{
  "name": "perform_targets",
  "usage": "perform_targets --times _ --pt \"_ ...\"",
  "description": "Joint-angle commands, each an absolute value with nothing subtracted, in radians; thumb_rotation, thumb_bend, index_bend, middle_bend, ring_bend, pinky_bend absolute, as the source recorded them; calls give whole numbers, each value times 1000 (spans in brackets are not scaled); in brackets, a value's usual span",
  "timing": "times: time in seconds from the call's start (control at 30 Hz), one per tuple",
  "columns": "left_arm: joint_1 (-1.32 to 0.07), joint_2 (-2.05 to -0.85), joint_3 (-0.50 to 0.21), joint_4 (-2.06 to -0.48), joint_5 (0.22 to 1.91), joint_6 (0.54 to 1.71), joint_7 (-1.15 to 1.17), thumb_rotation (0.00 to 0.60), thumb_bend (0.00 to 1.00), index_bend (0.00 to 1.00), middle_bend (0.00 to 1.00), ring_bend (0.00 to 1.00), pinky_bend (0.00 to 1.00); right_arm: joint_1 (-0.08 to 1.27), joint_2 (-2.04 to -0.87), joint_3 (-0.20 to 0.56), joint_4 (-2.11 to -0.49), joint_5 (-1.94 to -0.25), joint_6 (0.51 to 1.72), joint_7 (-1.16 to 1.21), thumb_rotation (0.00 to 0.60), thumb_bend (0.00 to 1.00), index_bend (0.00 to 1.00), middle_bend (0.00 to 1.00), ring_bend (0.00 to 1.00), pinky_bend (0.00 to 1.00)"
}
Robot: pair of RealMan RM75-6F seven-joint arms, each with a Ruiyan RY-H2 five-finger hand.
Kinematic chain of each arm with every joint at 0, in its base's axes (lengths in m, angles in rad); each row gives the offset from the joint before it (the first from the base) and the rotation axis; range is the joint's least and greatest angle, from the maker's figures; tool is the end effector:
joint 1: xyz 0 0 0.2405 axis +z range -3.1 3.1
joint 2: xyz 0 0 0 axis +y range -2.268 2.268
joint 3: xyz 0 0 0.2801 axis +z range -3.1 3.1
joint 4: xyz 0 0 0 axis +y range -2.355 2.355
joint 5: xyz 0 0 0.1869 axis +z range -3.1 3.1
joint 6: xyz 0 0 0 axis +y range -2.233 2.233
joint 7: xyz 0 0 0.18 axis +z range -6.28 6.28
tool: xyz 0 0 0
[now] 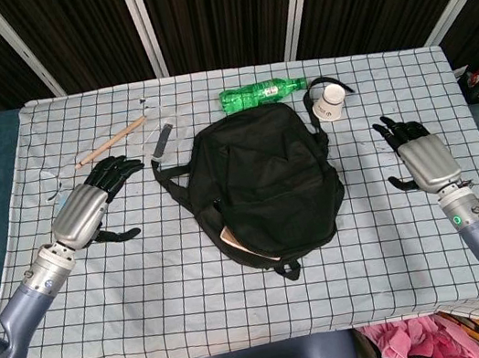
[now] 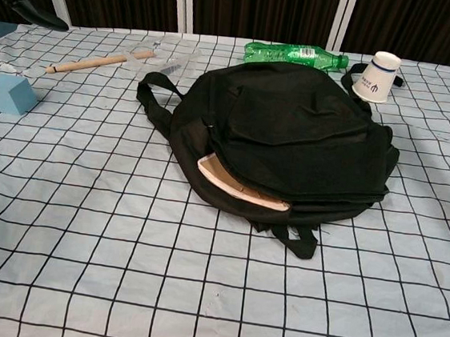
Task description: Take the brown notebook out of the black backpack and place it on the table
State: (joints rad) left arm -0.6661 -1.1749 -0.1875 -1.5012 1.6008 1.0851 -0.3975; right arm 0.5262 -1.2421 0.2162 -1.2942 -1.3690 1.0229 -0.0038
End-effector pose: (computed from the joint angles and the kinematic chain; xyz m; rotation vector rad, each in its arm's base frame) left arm -0.1573 0.3866 0.1360 -1.8674 -0.9448 -1.3448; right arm -0.2765 -0.3955 0.1540 1.6254 -0.7728 0.8470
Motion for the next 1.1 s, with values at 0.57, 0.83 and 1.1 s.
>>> perform_targets --times 0.57,0.83,1.1 --pt "-699 -1189 -170 -1525 1568 1071 -324 600 132 105 122 0 0 521 -1226 191 -1314 -1361 1046 -11 600 200 0 0 109 123" --pt "-701 -1199 -151 -1535 1556 1059 -276 600 126 105 123 0 0 508 -1206 183 -1340 -1354 1061 -17 600 200 0 0 109 123" --pt "-706 -1290 -87 -1497 1578 1024 -251 600 82 114 140 0 0 486 -1176 186 -1353 -1344 1094 8 600 200 0 0 109 123"
